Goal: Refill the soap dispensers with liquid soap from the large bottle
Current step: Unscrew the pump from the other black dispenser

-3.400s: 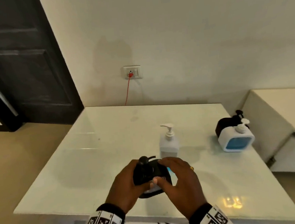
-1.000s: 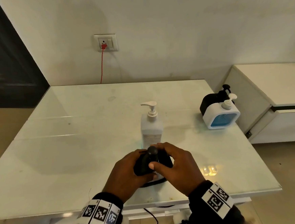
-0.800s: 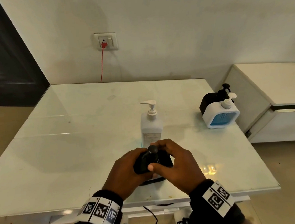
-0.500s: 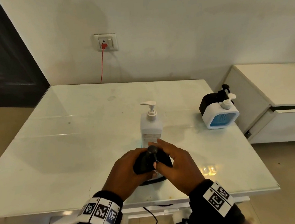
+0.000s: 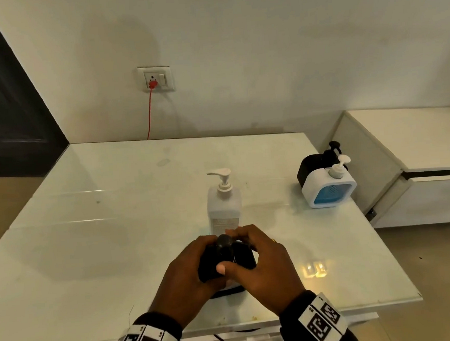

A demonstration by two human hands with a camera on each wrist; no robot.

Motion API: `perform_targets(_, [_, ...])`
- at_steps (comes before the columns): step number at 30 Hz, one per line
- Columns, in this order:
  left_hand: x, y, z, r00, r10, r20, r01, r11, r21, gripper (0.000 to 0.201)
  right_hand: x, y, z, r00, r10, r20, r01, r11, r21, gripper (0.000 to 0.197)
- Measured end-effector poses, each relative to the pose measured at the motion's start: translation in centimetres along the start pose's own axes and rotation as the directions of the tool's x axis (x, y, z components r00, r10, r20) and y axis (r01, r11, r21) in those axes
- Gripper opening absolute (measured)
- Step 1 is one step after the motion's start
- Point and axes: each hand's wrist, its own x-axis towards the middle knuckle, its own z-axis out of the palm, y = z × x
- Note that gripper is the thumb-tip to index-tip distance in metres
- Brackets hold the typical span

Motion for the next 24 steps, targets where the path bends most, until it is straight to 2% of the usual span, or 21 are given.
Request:
perform_targets(5, [-0.07,0.29,-0.01,1.0,-0.001,-0.001,0.001,1.0,-0.005,0.052,0.07,0.36,0.08,0.999,0.041,0.032,-0.04,0.998,-0.037,0.051])
perform_targets(10, [-0.05,0.26,0.19,0.999,-0.032,0.01,0.032,0.999,-0.026,0.053,0.06,0.28,-0.32,0.998,-0.007,0.06,0.008,1.0,-0.003,0.047])
perform_targets(16, [-0.01,0.14,0.34,1.0,-0.018,0.014,0.018,1.0,-0.005,0.056,0.13,0.24,0.3,0.997,0.06,0.044,-0.062,0.998,0.035,0.043])
perform_targets(19, [-0.01,0.31,0.32,0.999,-0.049,0.02,0.05,0.998,-0.046,0.052,0.16,0.44,0.03,0.999,0.017,0.044,-0.018,0.999,0.044,0.04])
perform_targets(24, [0.02,0.31,0.4,0.996,-0.085,0.011,0.085,0.993,-0.076,0.05,0.08,0.39,-0.36,0.999,-0.01,0.036,0.007,0.996,0.094,0.046])
